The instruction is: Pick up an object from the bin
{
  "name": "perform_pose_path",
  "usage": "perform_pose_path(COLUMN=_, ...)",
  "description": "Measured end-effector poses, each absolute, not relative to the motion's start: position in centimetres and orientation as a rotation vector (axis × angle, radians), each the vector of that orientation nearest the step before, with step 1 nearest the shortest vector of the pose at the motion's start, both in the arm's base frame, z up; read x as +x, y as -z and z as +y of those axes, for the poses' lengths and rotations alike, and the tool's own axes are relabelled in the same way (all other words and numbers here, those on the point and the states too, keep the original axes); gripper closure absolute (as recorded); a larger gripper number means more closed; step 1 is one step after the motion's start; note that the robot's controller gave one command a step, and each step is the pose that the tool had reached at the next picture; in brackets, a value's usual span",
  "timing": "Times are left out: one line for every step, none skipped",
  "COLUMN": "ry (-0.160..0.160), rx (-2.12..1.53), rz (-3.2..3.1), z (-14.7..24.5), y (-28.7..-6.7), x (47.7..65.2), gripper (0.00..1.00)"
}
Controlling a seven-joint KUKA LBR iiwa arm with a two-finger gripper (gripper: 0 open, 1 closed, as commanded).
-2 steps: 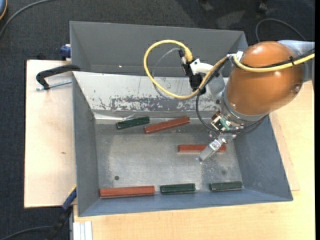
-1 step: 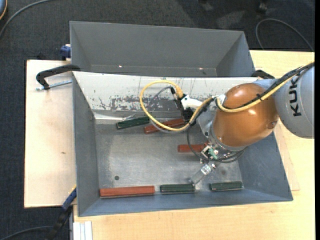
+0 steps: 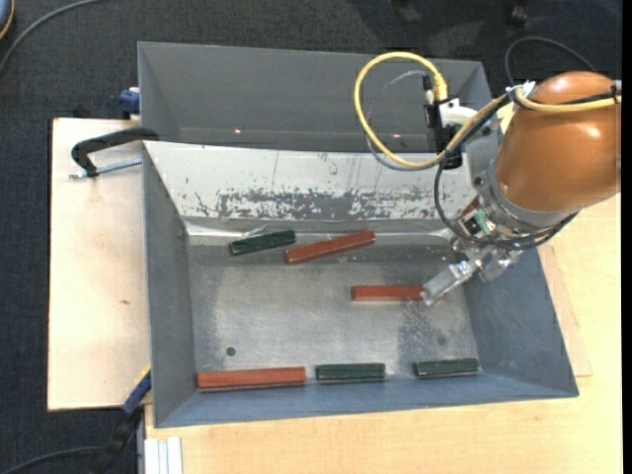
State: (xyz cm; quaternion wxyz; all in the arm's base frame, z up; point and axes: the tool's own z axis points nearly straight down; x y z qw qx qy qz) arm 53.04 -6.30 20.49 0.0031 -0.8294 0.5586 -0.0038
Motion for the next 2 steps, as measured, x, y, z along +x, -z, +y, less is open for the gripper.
perform_pose_path(ry=-0.01, rx=-2.362, rz=2.074, z=-6.5, y=-6.7, x=53.6, gripper=0.0)
perform_pose_path(ry=0.01, rx=-2.336, rz=2.088, z=-9.7, y=-7.2, x=60.1, gripper=0.0)
